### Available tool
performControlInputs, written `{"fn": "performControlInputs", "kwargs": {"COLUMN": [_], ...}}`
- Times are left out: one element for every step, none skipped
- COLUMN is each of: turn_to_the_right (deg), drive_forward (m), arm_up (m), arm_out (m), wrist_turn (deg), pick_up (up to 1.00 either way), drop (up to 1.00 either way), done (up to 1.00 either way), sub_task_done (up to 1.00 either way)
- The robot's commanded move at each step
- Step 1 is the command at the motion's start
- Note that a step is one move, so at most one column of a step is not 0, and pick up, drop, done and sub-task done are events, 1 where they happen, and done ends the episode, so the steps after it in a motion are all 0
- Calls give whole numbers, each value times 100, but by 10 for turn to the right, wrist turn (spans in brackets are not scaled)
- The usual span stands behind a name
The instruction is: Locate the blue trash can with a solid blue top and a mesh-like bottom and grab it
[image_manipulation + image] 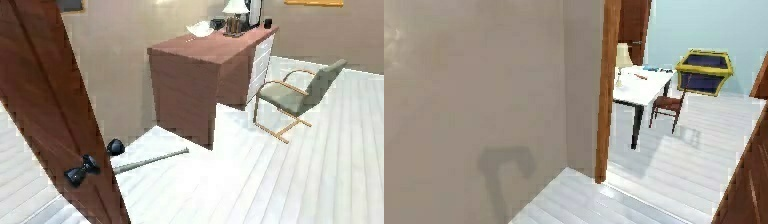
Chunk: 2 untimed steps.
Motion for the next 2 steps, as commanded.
{"fn": "performControlInputs", "kwargs": {"turn_to_the_right": [0, 450], "drive_forward": [55, 0], "arm_up": [0, 0], "arm_out": [0, 0], "wrist_turn": [0, 0], "pick_up": [0, 0], "drop": [0, 0], "done": [0, 0], "sub_task_done": [0, 0]}}
